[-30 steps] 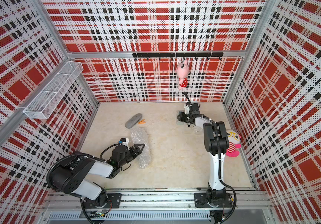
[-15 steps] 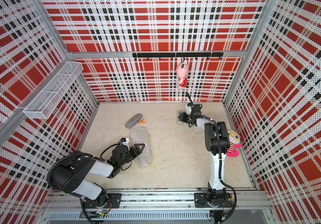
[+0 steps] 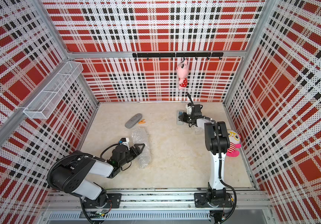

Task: Wrap vases in bubble wrap
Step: Tear off the tape using the Tape Cutter.

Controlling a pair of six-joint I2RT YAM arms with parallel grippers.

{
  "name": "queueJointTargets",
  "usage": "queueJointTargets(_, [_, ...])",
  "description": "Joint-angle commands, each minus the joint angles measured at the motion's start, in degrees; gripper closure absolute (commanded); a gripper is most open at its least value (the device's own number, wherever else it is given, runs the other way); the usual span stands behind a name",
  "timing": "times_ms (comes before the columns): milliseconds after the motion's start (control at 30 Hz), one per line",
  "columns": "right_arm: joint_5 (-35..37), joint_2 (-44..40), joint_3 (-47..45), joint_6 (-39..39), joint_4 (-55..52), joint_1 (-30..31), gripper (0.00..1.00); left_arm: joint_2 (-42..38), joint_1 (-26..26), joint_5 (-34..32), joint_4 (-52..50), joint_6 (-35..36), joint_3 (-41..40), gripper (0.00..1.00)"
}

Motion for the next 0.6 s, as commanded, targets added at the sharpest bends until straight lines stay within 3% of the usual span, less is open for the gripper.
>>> queueJointTargets(0, [-1.36, 1.62, -0.77, -0.06, -0.21, -0.04, 0.80, 1.83, -0.58, 1.11, -7.28, 0.89, -0.76, 0.56])
queueJointTargets(167, [-1.53, 1.60, -0.77, 0.39, 0.22, -0.13, 0.95, 1.98, -0.60, 1.11, -7.28, 0.95, -0.67, 0.57])
queueJointTargets(267, [-1.99, 1.26, -0.77, 0.79, 0.65, -0.21, 0.99, 2.35, -0.65, 1.11, -7.28, 0.99, -0.51, 0.57])
queueJointTargets(567, [-6.16, -1.75, -1.65, 7.26, 5.94, -0.30, 1.00, 2.84, -0.69, 1.02, -7.19, 0.98, -0.49, 0.57])
